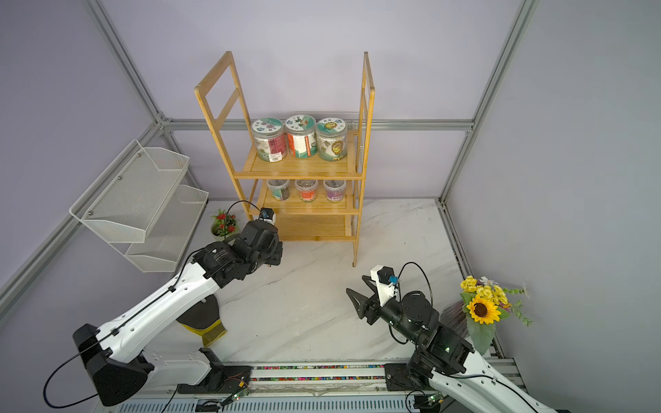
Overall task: Place the seed container on the shelf
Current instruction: Place the seed jar on the shelf, then reset both arms
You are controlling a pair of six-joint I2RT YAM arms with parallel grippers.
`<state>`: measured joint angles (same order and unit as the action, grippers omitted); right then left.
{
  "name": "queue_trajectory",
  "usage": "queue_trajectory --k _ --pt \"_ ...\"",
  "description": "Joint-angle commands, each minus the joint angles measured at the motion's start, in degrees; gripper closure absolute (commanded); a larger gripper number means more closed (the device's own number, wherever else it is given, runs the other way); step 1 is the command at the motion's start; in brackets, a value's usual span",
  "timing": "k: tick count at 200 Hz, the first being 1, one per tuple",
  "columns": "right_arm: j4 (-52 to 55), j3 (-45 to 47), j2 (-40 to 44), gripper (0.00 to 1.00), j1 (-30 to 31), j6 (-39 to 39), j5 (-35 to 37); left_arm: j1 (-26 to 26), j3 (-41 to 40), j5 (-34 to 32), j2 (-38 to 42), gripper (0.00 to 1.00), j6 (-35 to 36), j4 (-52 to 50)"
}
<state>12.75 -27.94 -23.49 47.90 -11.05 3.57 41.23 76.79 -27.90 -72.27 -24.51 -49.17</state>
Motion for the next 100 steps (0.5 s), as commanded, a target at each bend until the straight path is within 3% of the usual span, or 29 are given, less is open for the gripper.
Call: queue_trajectory --k 1,45,100 --pt "-2.5 -0.5 -0.4 0.32 0.2 0.5 0.0 1.3 0.7 -3.1 3.9 0.76 -0.6 0.6" --pt "-2.0 -1.0 -0.1 0.33 0.2 0.3 0.4 2.0 0.4 -4.6 6.3 0.84 0.8 4.1" --pt "-1.1 -1.5 0.5 0.33 0.2 0.2 0.8 2.0 -2.3 -3.7 8.5 0.94 4.6 17.5"
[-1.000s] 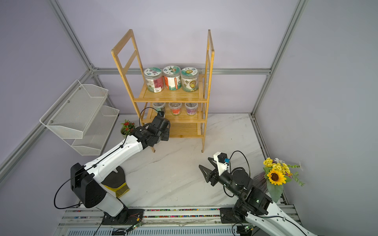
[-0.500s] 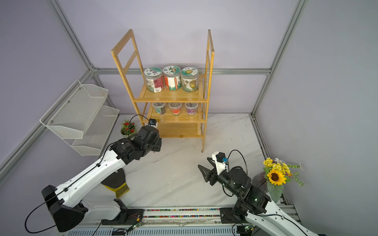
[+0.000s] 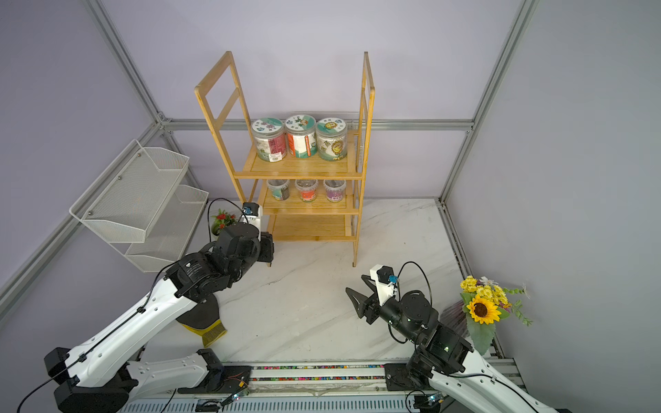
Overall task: Place the seed container on the shelf
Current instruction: Reset both arms
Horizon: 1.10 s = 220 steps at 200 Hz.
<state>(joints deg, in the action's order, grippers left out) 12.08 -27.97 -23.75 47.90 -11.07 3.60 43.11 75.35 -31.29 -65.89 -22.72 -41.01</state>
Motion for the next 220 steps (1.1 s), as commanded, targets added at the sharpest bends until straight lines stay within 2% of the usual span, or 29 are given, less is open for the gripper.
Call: queue_trajectory --k 1,25,92,154,220 --pt "-0.4 -1.5 0.8 0.33 0.2 0.2 0.8 0.1 -0.9 -0.3 2.2 0.95 2.8 9.5" --pt "-0.5 -1.5 0.8 0.33 0.2 0.3 0.7 0.1 -1.7 -0.4 1.8 1.00 4.5 13.7" --pt "-0.9 -0.8 1.3 0.33 0.2 0.4 0.8 -2.8 -1.9 0.5 -2.6 1.00 6.9 21.1" --pt "-0.6 -0.3 1.8 0.32 0.2 1.4 0.9 -3.9 1.0 -0.7 -7.4 1.00 8.9 22.0" --pt "-0.5 -0.6 1.3 0.32 0.2 2.3 1.1 -4.1 1.6 -1.2 -7.2 1.00 10.0 22.9"
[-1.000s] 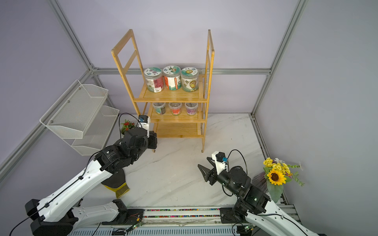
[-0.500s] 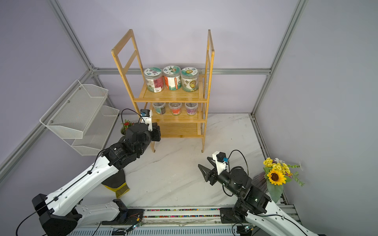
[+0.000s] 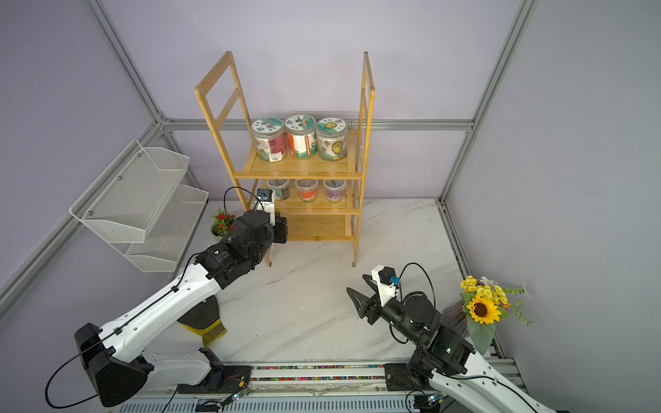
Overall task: Place the seed container on the shelf
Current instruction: Reset both arms
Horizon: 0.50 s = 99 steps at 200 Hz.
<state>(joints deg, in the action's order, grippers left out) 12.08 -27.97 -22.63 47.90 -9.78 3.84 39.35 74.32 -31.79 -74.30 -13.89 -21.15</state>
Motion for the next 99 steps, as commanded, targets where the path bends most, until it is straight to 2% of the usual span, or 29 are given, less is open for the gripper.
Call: queue_trajectory --k 1,55,99 --pt "-0.5 -0.6 0.1 0.32 0.2 1.0 0.9 -0.3 2.7 -0.7 1.1 1.00 1.1 3.0" --pt "-0.8 -1.0 -0.6 0.32 0.2 1.5 0.9 -0.1 1.9 0.8 4.9 1.00 -0.2 2.1" --pt "-1.7 -1.1 -1.6 0.32 0.2 1.8 0.8 1.0 -1.9 2.1 12.7 0.72 -1.9 -1.9"
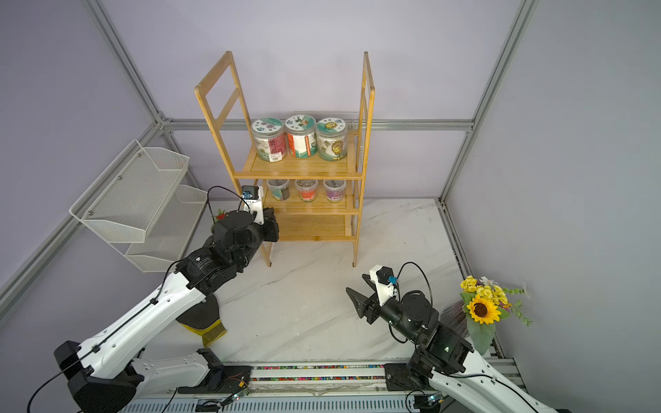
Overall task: Place the seed container on the shelf
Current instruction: Reset both arms
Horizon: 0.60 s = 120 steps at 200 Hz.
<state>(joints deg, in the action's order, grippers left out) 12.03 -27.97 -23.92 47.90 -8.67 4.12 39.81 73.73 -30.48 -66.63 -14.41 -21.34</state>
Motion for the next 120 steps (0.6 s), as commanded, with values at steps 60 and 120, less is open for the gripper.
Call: queue_trajectory --k 60,120 --pt "-2.2 -2.8 -3.1 0.32 0.2 -1.5 3.5 0.6 -6.1 -7.2 13.9 0.43 -2.3 -13.6" --pt "0.5 -7.2 -8.7 0.32 0.3 -8.3 16.4 -3.4 -9.7 -15.8 16.3 0.36 -10.9 -24.9"
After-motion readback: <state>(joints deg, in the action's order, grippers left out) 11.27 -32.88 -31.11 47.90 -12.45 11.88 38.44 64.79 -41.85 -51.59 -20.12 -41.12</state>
